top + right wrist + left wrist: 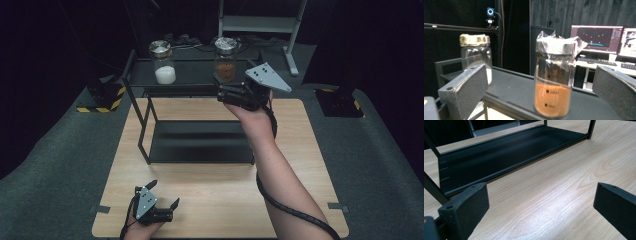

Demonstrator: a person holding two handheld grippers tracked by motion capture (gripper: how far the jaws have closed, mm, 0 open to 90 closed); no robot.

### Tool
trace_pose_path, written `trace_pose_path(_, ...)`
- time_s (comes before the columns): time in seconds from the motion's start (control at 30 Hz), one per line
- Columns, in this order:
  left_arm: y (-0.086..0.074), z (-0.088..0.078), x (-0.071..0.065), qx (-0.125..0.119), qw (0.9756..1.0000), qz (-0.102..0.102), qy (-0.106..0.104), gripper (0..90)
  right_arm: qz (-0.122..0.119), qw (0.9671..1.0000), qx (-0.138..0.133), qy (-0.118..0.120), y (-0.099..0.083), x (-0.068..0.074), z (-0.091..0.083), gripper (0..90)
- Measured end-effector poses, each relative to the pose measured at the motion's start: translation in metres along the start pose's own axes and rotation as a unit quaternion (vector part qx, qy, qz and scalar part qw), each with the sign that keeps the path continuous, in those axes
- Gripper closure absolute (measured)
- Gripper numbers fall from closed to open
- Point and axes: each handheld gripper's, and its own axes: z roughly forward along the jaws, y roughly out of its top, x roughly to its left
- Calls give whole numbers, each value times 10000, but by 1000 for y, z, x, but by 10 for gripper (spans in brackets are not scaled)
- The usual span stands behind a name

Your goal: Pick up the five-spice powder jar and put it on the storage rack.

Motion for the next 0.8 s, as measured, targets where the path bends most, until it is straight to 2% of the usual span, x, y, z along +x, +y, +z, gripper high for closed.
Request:
trace_pose_path(0.5,0,0,0,3,10000,19,-6,4,-189,9998,-41,104,-16,6,-38,0)
trace_pose_path(0.8,1,1,0,19,10000,28,-24,4,-313,9994,31,124,-30,11,-55,0)
